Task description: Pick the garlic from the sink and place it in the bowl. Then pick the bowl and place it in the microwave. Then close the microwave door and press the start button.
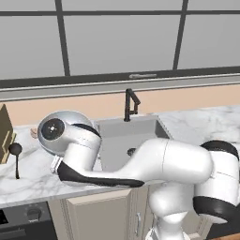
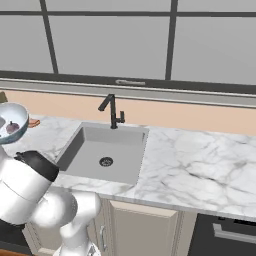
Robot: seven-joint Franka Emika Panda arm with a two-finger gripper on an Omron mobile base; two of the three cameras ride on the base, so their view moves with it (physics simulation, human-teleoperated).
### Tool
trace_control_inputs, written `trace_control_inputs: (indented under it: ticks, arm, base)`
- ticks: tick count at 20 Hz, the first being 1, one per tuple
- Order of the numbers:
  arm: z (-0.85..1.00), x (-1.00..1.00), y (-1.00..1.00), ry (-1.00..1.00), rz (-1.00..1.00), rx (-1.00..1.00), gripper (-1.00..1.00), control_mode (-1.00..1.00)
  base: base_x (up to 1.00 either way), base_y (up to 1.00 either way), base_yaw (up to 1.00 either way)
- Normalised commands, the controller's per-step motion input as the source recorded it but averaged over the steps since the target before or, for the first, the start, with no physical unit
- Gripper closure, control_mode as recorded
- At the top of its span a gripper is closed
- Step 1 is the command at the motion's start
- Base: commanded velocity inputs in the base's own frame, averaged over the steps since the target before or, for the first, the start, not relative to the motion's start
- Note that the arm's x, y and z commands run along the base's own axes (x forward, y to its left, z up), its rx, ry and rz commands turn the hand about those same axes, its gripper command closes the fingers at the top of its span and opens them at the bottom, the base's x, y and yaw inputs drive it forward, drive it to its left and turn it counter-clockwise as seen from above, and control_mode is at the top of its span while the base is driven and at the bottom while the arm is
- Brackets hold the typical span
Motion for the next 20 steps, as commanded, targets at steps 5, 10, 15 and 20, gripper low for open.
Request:
trace_control_inputs:
  ticks: [5,10,15,20]
  arm:
    - [1.00,-0.51,-0.81,0.22,0.00,0.08,1.00,-1.00]
    - [0.99,-0.59,-0.88,0.06,0.08,-0.01,1.00,-1.00]
    - [0.63,-0.46,-0.75,0.05,0.15,-0.17,1.00,-1.00]
    - [0.11,-0.21,-0.56,0.04,0.17,-0.15,1.00,-1.00]
  base:
    - [0.00,0.00,0.00]
    - [0.00,0.00,0.00]
    - [0.00,0.00,0.00]
    - [0.00,0.00,0.00]
